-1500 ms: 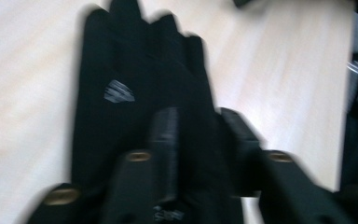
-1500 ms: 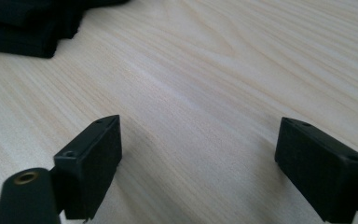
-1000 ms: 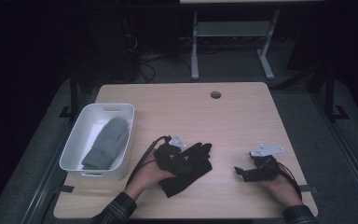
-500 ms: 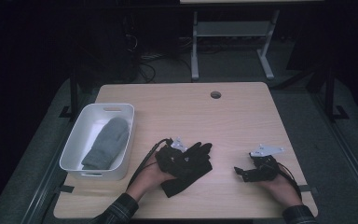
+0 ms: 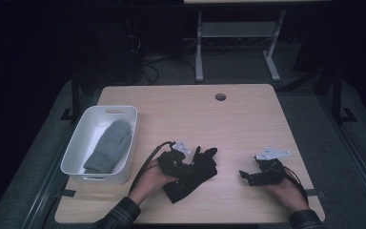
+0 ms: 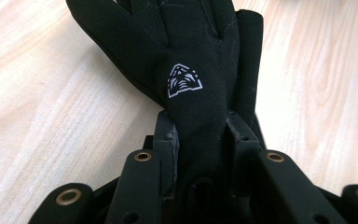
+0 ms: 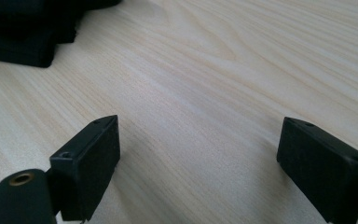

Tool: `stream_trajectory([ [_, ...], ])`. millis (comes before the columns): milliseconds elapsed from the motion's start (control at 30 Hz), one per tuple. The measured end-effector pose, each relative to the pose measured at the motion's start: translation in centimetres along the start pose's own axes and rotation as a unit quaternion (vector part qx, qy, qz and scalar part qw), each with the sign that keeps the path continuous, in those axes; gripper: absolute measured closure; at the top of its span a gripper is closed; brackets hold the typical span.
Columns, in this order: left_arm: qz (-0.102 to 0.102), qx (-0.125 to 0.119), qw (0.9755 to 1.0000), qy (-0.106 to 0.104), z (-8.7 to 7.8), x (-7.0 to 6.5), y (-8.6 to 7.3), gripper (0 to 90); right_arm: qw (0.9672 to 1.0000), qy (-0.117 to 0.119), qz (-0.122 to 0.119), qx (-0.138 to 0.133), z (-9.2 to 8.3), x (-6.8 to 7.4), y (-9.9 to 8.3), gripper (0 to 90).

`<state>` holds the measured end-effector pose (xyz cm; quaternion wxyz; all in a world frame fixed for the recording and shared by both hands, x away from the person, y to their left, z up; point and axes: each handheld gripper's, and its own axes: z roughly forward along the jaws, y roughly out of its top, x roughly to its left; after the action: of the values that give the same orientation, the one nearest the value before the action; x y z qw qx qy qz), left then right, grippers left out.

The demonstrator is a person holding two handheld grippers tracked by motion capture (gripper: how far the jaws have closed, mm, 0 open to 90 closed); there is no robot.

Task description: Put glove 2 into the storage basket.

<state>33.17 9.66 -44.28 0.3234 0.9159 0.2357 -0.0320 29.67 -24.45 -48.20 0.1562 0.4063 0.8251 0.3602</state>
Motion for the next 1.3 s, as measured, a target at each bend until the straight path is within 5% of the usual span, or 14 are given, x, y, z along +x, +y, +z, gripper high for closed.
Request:
stream_trajectory([
  [133,-0.013,-0.02,0.9997,0.0,-2.0,0.1,0.5,70.5,1.0,-0.001,-0.001,0.0,0.0,0.0,0.0,13.1],
  [367,-0.02,-0.047,0.9983,0.029,-7.0,0.7,2.0,70.4,1.0,-0.001,0.001,0.001,0.0,0.0,0.0,13.1],
  [733,-0.06,-0.075,0.992,0.082,-15.5,4.1,1.8,70.4,1.0,0.001,0.001,0.001,0.0,0.0,0.0,13.1],
  [967,-0.111,-0.087,0.983,0.117,-19.6,6.8,-0.9,70.4,1.0,0.001,0.001,0.001,0.0,0.0,0.0,13.1],
  [1167,-0.149,-0.087,0.9739,0.148,-21.9,8.7,-3.7,70.3,1.0,0.0,0.0,0.0,0.0,0.0,0.0,13.1],
  [1200,-0.149,-0.087,0.9739,0.148,-21.9,8.7,-3.7,70.3,1.0,0.0,0.0,0.0,0.0,0.0,0.0,13.1],
  [1300,-0.176,-0.078,0.967,0.167,-22.8,10.1,-5.5,70.3,1.0,-0.001,0.001,-0.001,0.1,0.0,0.1,13.1],
])
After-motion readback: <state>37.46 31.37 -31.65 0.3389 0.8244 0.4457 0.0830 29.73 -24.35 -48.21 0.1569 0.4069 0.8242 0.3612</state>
